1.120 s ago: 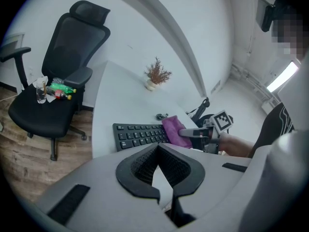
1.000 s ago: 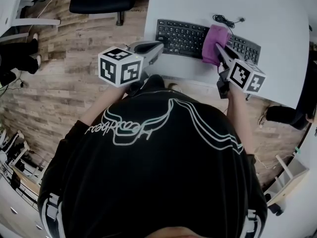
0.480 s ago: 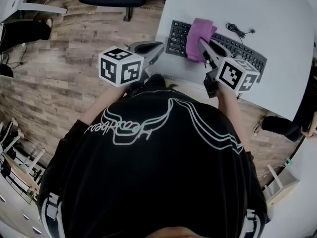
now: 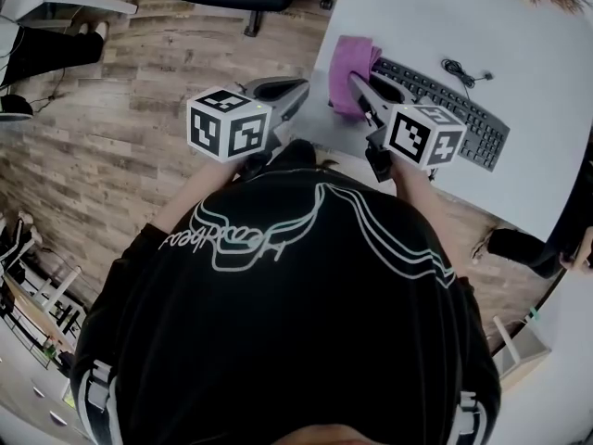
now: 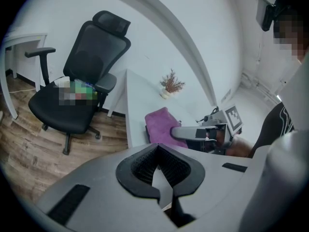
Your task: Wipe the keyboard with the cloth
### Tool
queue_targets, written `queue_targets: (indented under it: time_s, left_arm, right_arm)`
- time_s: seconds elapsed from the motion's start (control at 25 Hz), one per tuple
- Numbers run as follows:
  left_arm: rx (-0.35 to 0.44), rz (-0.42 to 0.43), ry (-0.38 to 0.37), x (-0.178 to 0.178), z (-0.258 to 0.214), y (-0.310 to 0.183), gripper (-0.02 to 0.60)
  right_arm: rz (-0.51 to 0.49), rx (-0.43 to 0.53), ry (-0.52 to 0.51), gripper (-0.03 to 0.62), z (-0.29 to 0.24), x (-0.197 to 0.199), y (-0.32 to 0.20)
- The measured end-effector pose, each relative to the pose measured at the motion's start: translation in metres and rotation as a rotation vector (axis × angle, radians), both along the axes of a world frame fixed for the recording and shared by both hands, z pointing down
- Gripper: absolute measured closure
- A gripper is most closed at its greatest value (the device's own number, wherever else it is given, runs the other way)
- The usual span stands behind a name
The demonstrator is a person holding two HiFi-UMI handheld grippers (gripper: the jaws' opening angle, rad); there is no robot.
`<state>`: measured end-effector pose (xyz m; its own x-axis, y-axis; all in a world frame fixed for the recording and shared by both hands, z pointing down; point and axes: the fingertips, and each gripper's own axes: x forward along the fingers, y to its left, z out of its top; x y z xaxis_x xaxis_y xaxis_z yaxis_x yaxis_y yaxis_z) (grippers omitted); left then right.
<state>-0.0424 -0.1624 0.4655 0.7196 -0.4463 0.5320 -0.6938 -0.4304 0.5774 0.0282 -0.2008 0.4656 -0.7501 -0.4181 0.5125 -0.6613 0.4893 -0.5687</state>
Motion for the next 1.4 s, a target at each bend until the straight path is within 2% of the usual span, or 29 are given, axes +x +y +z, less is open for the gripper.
queue_targets:
  time_s: [0.2,0.44,0.92,1.4]
  left_arm:
    - [-0.001,0.002,0.002,-0.002,0.001,-0.002,0.578]
    - [-0.006,0.014,0.003,0.001,0.005,-0.004,0.579]
    - [-0.006,0.029,-0.002,0.005,0.000,0.001,0.578]
    - [-0.005,0.037,0.019,0.016,-0.002,0.000,0.579]
  right_arm:
    - [-0.017,-0.005,0.036,0.536,0.013,-0.005,0.002]
    - [-0.001,-0.024,0.078,0.536,0.029,0.007,0.003]
    - [0.002,-0.027,0.103,0.536,0.031,0.012,0.008]
    - [0.083,-0.046,0.137,0.536,0.034,0.056,0.012]
